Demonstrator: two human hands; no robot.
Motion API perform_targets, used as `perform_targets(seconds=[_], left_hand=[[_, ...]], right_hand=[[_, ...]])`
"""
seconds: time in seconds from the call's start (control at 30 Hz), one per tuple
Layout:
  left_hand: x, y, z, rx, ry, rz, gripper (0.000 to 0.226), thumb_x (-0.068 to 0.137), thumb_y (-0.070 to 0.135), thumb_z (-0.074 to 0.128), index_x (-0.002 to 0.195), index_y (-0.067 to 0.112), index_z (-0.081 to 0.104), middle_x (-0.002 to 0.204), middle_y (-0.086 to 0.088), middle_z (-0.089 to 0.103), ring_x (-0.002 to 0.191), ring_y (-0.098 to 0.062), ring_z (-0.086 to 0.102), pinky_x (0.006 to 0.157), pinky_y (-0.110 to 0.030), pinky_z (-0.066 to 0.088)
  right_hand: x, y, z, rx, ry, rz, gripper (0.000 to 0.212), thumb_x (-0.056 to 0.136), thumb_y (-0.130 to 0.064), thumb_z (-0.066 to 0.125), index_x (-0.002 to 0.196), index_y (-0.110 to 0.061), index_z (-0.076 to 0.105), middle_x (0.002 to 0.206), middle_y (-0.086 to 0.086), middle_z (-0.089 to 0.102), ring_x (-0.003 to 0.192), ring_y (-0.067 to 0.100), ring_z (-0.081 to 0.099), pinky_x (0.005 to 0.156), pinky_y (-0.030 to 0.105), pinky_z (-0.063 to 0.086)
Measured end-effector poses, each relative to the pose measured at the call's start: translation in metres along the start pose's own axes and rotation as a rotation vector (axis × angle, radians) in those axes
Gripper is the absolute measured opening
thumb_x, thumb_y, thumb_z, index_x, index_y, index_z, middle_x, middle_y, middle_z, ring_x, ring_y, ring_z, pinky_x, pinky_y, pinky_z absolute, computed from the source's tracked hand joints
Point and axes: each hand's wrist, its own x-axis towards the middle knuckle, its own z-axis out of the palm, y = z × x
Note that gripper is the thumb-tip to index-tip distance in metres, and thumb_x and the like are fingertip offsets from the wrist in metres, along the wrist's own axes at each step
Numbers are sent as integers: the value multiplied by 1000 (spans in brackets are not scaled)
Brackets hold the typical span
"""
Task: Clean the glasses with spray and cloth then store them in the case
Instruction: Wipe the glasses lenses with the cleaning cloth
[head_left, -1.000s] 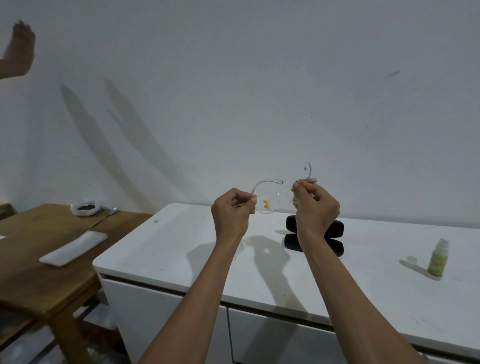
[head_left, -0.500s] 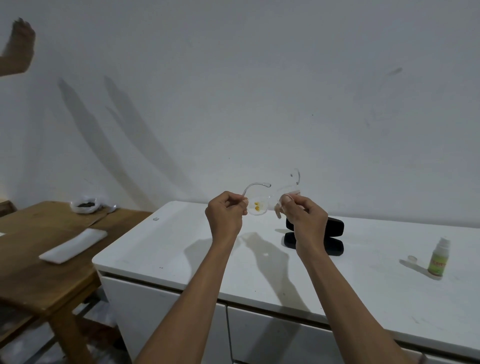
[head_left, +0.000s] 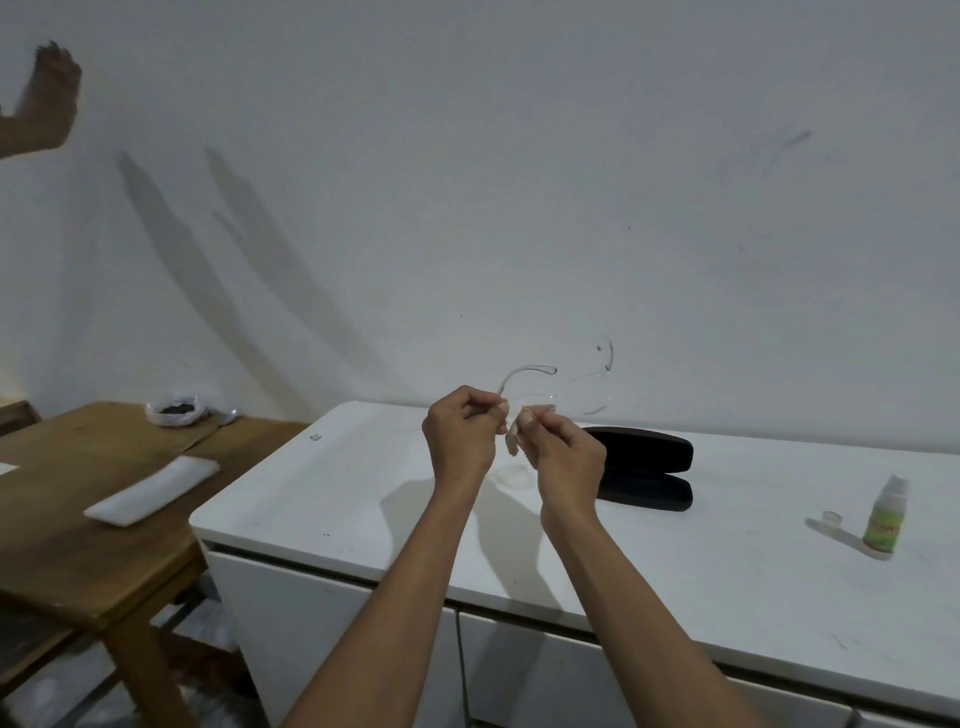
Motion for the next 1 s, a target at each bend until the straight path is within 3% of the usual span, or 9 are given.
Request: perform_targets(seconds=[0.13, 0.23, 0.33, 0.47, 0.57, 0.67, 0.8, 0.93, 1.0], left_hand=[[-9, 3, 7, 16, -44, 35, 7, 82, -4, 75, 79, 2, 72, 73, -10, 77, 59, -17, 73, 63, -26, 60], [-12, 3, 12, 16, -40, 54, 7, 82, -3, 77, 79, 3, 73, 73, -10, 77, 63, -19, 73, 63, -26, 59], [-11, 5, 12, 1, -31, 54, 11, 82, -4, 75, 77, 6, 73, 73, -10, 76, 61, -18, 71, 58, -24, 55], [-4, 6, 1, -2, -14, 42, 11, 81, -9, 73, 78, 2, 73, 70, -10, 75, 52, -14, 67, 52, -23, 53], [4, 1, -7, 65, -30, 66, 8, 79, -5, 77, 78, 3, 75, 67, -9, 74, 54, -15, 68, 61, -32, 59], [4, 0, -9, 91, -35, 63, 9, 78, -3, 78, 76, 4, 74, 67, -8, 75, 54, -18, 69, 67, -37, 60], [0, 6, 0, 72, -26, 85, 9, 79, -2, 78, 75, 5, 74, 69, -7, 75, 56, -15, 70, 65, -29, 59], [0, 15, 7, 53, -31, 111, 8, 80, -4, 75, 77, 3, 73, 70, -8, 76, 58, -16, 71, 65, -29, 61], [1, 19, 8, 38, -32, 117, 8, 80, -7, 74, 78, 0, 73, 71, -11, 76, 59, -17, 72, 62, -27, 60]], right_hand=[[2, 0, 10, 105, 192, 24, 6, 85, -6, 80, 88, -11, 82, 78, -2, 78, 72, 15, 71, 79, 31, 61], [7, 0, 15, 174, 239, 41, 10, 83, -4, 82, 89, -11, 82, 76, -6, 79, 69, 10, 71, 79, 30, 61], [9, -5, 13, 149, 143, 59, 9, 82, -1, 82, 86, -9, 82, 75, -1, 77, 69, 14, 70, 78, 31, 62], [10, -17, -1, 23, -125, 84, 5, 86, 5, 74, 81, 5, 77, 72, 12, 71, 59, 21, 68, 64, 25, 59], [12, -20, -11, -80, -241, 108, 12, 85, 8, 71, 83, 20, 69, 70, 24, 64, 62, 33, 62, 63, 35, 54], [8, -14, -9, -152, -96, 62, 5, 83, 4, 75, 79, 5, 78, 71, 19, 73, 62, 28, 69, 59, 27, 54], [0, -5, 9, -84, 229, -61, 21, 84, -5, 79, 74, -23, 79, 67, -11, 77, 69, 5, 75, 75, 22, 59], [5, -14, 33, 176, 310, -20, 16, 86, 1, 76, 77, -12, 78, 65, -10, 74, 62, 3, 69, 64, 15, 55], [12, -17, 39, 208, 272, 4, 22, 85, 3, 76, 73, -15, 77, 69, -6, 74, 68, 10, 70, 66, 19, 57]])
